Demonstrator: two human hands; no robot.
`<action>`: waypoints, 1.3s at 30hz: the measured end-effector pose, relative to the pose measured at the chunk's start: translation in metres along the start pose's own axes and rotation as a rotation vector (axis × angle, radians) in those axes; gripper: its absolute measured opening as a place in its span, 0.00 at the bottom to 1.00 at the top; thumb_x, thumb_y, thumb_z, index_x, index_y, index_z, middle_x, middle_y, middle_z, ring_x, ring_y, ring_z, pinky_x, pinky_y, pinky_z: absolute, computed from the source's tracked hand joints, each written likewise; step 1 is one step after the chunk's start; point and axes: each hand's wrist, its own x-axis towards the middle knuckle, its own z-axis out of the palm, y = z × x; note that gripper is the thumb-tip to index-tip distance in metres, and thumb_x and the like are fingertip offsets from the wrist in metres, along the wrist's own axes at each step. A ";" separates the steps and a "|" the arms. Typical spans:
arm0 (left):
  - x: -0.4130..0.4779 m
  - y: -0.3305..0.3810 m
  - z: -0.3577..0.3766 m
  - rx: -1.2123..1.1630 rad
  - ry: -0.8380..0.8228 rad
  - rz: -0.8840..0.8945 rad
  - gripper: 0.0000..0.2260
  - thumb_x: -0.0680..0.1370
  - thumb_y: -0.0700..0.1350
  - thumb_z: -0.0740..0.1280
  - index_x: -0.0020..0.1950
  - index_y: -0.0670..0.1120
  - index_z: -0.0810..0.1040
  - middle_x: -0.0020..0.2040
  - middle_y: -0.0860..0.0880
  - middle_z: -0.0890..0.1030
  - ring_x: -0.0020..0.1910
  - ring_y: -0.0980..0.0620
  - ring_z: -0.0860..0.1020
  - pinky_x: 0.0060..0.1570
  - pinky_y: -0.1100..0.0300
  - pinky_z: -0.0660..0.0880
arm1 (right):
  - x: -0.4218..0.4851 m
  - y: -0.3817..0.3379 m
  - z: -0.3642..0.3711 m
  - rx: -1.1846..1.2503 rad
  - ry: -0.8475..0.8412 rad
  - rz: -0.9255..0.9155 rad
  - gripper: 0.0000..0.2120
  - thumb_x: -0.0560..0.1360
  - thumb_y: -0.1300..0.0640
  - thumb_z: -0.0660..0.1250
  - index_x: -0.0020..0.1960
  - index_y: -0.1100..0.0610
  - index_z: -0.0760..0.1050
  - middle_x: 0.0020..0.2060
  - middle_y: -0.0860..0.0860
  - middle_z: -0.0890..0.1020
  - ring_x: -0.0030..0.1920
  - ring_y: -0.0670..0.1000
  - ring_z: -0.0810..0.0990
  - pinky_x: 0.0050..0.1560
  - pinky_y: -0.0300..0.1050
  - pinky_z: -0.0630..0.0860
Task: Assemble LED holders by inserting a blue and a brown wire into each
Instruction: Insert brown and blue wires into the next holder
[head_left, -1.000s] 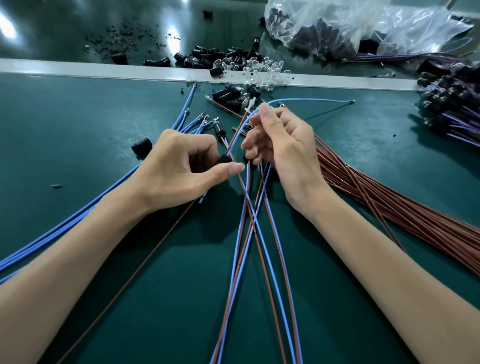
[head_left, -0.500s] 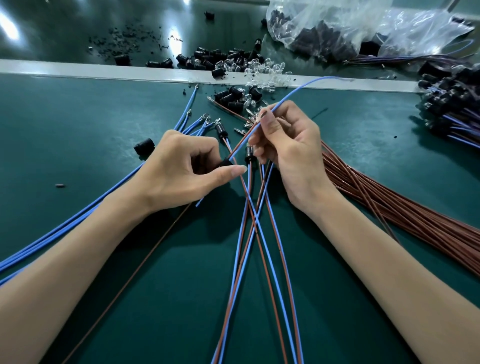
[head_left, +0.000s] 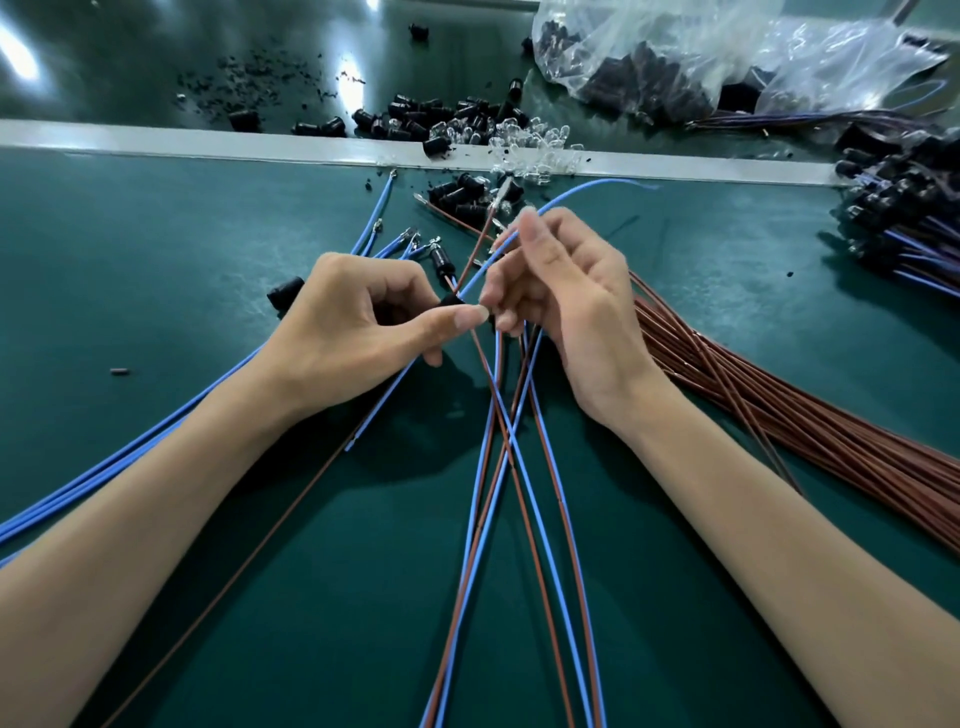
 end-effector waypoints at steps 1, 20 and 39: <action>0.000 0.000 0.000 0.004 -0.004 0.004 0.17 0.69 0.56 0.69 0.31 0.42 0.77 0.27 0.49 0.80 0.25 0.59 0.72 0.29 0.67 0.67 | 0.001 0.000 -0.001 0.021 0.028 0.003 0.08 0.78 0.54 0.60 0.41 0.55 0.70 0.29 0.49 0.79 0.27 0.48 0.74 0.29 0.38 0.70; 0.000 -0.003 -0.001 0.066 -0.031 0.061 0.17 0.69 0.55 0.70 0.31 0.41 0.77 0.26 0.50 0.79 0.24 0.58 0.71 0.27 0.67 0.67 | 0.002 0.001 0.000 -0.049 0.057 -0.050 0.08 0.77 0.62 0.64 0.39 0.57 0.72 0.26 0.48 0.77 0.25 0.45 0.71 0.27 0.34 0.69; 0.001 -0.005 0.000 0.072 -0.028 0.110 0.17 0.68 0.54 0.71 0.33 0.40 0.77 0.27 0.49 0.78 0.24 0.58 0.72 0.28 0.67 0.68 | -0.001 0.002 0.005 -0.268 -0.027 -0.083 0.10 0.75 0.64 0.67 0.37 0.54 0.75 0.26 0.45 0.76 0.24 0.43 0.72 0.28 0.33 0.70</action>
